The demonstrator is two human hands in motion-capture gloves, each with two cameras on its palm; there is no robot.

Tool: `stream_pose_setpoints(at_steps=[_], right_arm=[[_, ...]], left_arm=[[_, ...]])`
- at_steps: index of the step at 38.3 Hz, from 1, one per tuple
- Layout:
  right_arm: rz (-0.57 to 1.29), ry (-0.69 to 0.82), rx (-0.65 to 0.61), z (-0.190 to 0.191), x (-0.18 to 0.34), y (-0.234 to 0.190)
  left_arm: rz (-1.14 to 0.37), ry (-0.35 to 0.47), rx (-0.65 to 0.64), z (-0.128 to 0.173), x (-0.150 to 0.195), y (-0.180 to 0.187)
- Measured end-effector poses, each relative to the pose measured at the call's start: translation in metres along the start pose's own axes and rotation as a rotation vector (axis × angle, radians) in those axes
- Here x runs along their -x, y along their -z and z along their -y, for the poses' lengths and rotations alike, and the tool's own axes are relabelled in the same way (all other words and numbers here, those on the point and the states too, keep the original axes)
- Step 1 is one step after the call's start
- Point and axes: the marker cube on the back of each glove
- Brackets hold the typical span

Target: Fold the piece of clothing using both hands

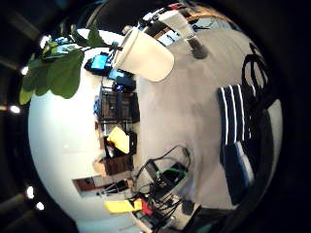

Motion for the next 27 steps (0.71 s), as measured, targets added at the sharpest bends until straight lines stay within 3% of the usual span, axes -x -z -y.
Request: stream_pose_setpoints(at_steps=[6, 11, 13, 17, 21, 24, 27], right_arm=[[0.108, -0.096, -0.203, 0.01, 0.019, -0.028], [0.162, -0.126, -0.331, 0.007, 0.007, -0.025], [0.187, -0.13, -0.244, -0.006, 0.0, -0.026], [0.331, -0.079, 0.116, -0.041, 0.0, -0.042], [0.386, -0.182, 0.445, -0.074, -0.009, -0.079], [0.427, -0.266, 0.564, -0.09, -0.012, -0.112], [0.472, -0.357, 0.571, -0.097, -0.011, -0.142]], left_arm=[[-0.051, 0.089, 0.124, 0.024, -0.012, -0.046], [-0.154, 0.071, 0.095, 0.016, -0.013, -0.054], [-0.187, 0.074, 0.102, 0.009, -0.013, -0.055], [-0.28, 0.07, 0.14, -0.006, -0.018, -0.067], [-0.34, 0.018, 0.216, -0.025, -0.031, -0.094], [-0.337, -0.029, 0.25, -0.037, -0.04, -0.12], [-0.312, -0.018, 0.185, -0.038, -0.043, -0.138]])
